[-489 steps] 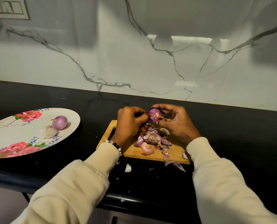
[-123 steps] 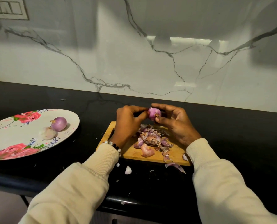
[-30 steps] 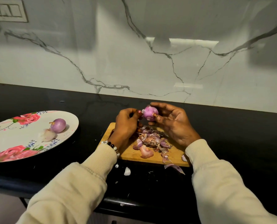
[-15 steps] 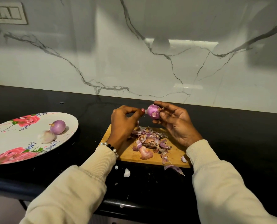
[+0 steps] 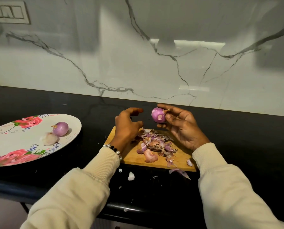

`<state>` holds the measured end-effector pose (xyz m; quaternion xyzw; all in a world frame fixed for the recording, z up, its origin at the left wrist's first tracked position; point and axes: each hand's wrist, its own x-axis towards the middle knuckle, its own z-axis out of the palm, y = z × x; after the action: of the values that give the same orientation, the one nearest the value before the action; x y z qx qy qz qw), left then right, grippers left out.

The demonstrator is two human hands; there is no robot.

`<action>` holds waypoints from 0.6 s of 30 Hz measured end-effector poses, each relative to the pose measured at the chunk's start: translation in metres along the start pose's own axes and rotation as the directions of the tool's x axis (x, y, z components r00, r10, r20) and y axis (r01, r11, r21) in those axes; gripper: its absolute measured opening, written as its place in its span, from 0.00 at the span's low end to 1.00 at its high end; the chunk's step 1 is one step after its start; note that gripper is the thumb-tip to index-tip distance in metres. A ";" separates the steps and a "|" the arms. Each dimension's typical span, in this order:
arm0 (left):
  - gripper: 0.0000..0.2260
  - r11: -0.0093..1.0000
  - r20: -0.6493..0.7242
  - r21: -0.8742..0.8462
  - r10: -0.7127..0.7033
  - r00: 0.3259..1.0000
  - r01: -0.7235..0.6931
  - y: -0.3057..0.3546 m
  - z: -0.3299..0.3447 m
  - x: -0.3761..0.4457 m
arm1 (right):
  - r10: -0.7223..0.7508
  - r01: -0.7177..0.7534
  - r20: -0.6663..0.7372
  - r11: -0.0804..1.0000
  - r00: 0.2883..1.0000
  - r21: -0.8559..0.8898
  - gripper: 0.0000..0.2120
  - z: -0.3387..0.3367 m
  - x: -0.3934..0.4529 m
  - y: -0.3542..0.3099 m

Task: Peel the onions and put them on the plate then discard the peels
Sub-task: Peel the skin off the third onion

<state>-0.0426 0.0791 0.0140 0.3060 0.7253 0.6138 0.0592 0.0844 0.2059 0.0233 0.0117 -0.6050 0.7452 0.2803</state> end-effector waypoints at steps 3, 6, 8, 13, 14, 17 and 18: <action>0.08 0.991 -0.012 -0.096 0.095 0.995 -0.096 0.003 -0.001 -0.005 | 0.002 -0.002 -0.010 0.999 1.000 -0.039 0.16 -0.001 0.000 0.002; 0.05 0.971 -0.007 -0.205 0.127 0.992 -0.126 0.006 -0.001 -0.007 | -0.007 0.006 -0.015 0.998 1.000 -0.064 0.16 -0.002 0.001 0.002; 0.06 0.970 0.033 -0.153 0.196 0.980 -0.189 0.006 -0.001 -0.006 | -0.007 0.005 -0.018 0.995 1.000 -0.095 0.16 -0.002 0.001 0.003; 0.04 0.969 0.059 -0.097 0.235 0.970 -0.229 0.004 0.000 -0.006 | 0.003 -0.010 -0.036 0.981 0.999 -0.193 0.16 -0.004 0.001 0.004; 0.04 0.968 0.060 -0.100 0.236 0.970 -0.229 0.004 0.000 -0.006 | 0.007 -0.014 -0.037 0.980 0.999 -0.200 0.16 -0.005 0.001 0.004; 0.05 0.970 0.071 -0.095 0.231 0.970 -0.224 0.005 -0.001 -0.007 | 0.016 -0.023 -0.031 0.967 0.999 -0.254 0.16 -0.007 0.001 0.005; 0.05 0.970 0.075 -0.066 0.238 0.968 -0.234 0.004 0.000 -0.006 | 0.014 -0.022 -0.028 0.956 1.000 -0.294 0.16 -0.007 0.001 0.006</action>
<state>-0.0367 0.0761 0.0163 0.4135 0.6630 0.6236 0.0244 0.0830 0.2124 0.0161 -0.0450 -0.7056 0.6495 0.2797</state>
